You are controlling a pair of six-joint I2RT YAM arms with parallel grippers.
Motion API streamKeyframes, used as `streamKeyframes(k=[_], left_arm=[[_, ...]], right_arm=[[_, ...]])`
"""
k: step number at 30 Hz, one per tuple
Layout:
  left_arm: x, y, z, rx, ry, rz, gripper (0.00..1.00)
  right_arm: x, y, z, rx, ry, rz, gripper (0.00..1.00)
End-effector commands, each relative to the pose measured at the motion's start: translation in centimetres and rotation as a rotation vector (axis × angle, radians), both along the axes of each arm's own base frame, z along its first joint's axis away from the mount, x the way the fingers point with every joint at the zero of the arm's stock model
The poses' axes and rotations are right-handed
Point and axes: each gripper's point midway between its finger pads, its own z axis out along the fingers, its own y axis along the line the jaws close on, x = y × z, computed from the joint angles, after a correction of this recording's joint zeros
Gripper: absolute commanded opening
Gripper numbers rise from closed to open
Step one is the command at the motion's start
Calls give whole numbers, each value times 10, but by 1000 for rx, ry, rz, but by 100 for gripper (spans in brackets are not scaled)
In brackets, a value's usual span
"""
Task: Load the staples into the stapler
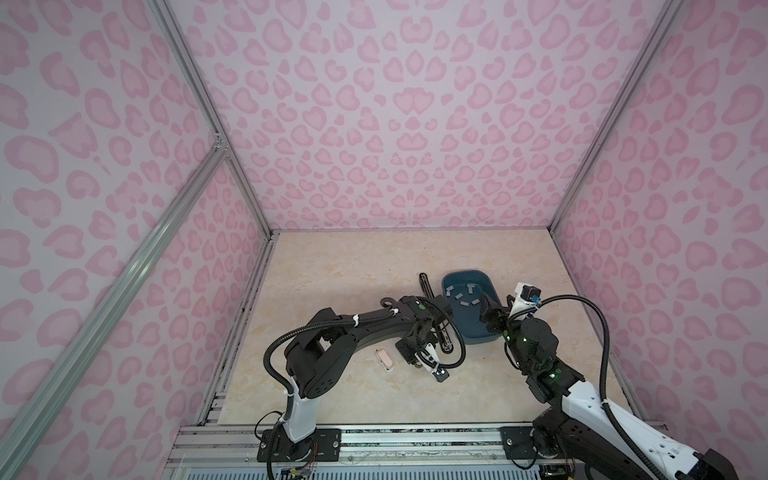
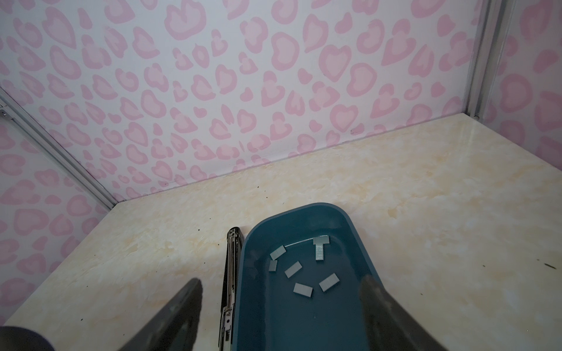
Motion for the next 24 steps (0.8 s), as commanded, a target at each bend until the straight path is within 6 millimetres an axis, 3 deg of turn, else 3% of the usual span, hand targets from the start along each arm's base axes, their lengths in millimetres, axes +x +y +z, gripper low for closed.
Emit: streamKeyframes(k=[1, 7, 10, 12, 15, 20, 24], left_arm=[[-2, 6, -4, 35, 12, -11, 37], [0, 4, -2, 32, 6, -9, 11], [1, 1, 2, 15, 3, 1, 3], [1, -4, 11, -21, 3, 16, 3], [3, -11, 41, -117, 6, 62, 4], [13, -17, 111, -384, 18, 178, 4], [15, -15, 154, -567, 5, 237, 4]], right_arm=[[0, -1, 2, 13, -5, -6, 81], [0, -2, 2, 20, -5, -15, 81], [1, -6, 1, 33, -2, -39, 80], [0, -8, 1, 46, 0, -48, 80], [-1, -9, 6, 84, -10, -55, 81], [-4, -8, 13, 131, -19, -45, 85], [-5, 22, 24, 150, 0, 115, 84]])
